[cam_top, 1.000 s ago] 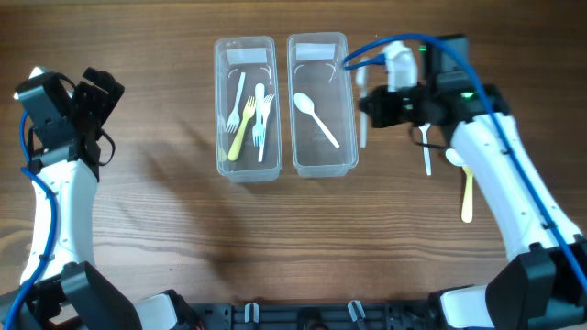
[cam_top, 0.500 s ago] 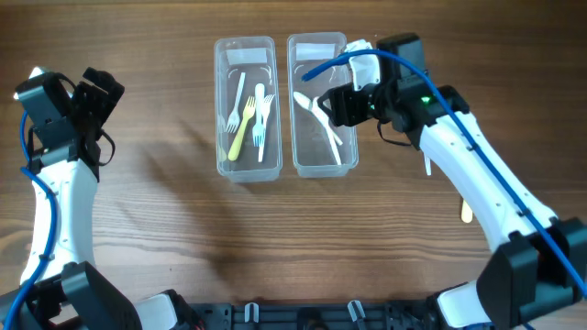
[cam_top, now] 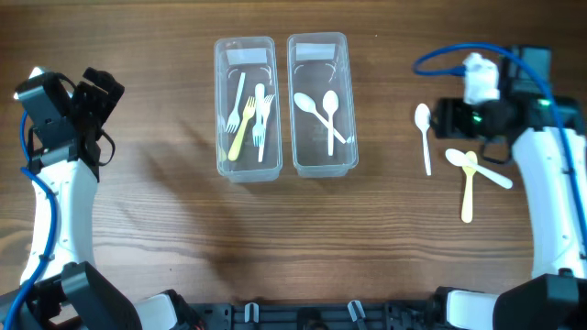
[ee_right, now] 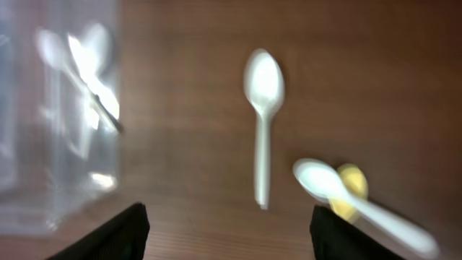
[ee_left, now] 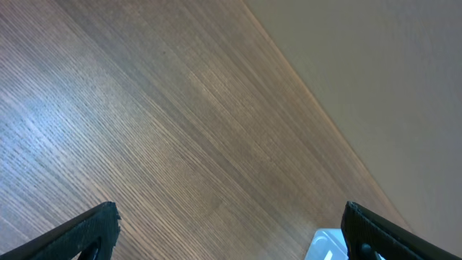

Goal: Pack container
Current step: 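Reach the right gripper back to the spoon pile and grasp a white spoon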

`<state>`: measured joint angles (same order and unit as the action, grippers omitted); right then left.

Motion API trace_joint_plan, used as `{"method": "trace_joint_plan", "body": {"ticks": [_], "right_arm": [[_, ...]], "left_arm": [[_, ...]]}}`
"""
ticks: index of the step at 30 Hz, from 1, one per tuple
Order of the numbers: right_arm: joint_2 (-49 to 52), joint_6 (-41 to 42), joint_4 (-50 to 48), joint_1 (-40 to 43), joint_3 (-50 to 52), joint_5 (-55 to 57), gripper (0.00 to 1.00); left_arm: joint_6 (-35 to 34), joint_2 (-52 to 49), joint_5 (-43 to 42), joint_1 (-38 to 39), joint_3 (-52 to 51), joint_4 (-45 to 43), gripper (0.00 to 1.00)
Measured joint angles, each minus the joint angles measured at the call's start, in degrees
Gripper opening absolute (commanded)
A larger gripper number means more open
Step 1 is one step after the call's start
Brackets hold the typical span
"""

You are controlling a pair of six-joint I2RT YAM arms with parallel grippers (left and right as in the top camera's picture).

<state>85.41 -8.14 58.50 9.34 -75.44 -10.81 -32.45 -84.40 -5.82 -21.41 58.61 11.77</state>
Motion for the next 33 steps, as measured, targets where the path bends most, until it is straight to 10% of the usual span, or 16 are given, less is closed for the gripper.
{"method": "trace_joint_plan", "body": {"ticks": [4,21,33], "right_arm": [[0.1,-8.9,6.4,4.9,0.1,5.6,0.59],[9.4,-42.8,1.2,21.2,0.1,6.5,0.92],[25.1,-51.3,-2.5,21.4,0.1,1.6,0.80]], "left_arm": [[0.0,0.0,0.0,0.0,0.0,0.0,1.00],[0.0,0.0,0.0,0.0,0.0,0.0,1.00],[0.0,0.0,0.0,0.0,0.0,0.0,1.00]]}}
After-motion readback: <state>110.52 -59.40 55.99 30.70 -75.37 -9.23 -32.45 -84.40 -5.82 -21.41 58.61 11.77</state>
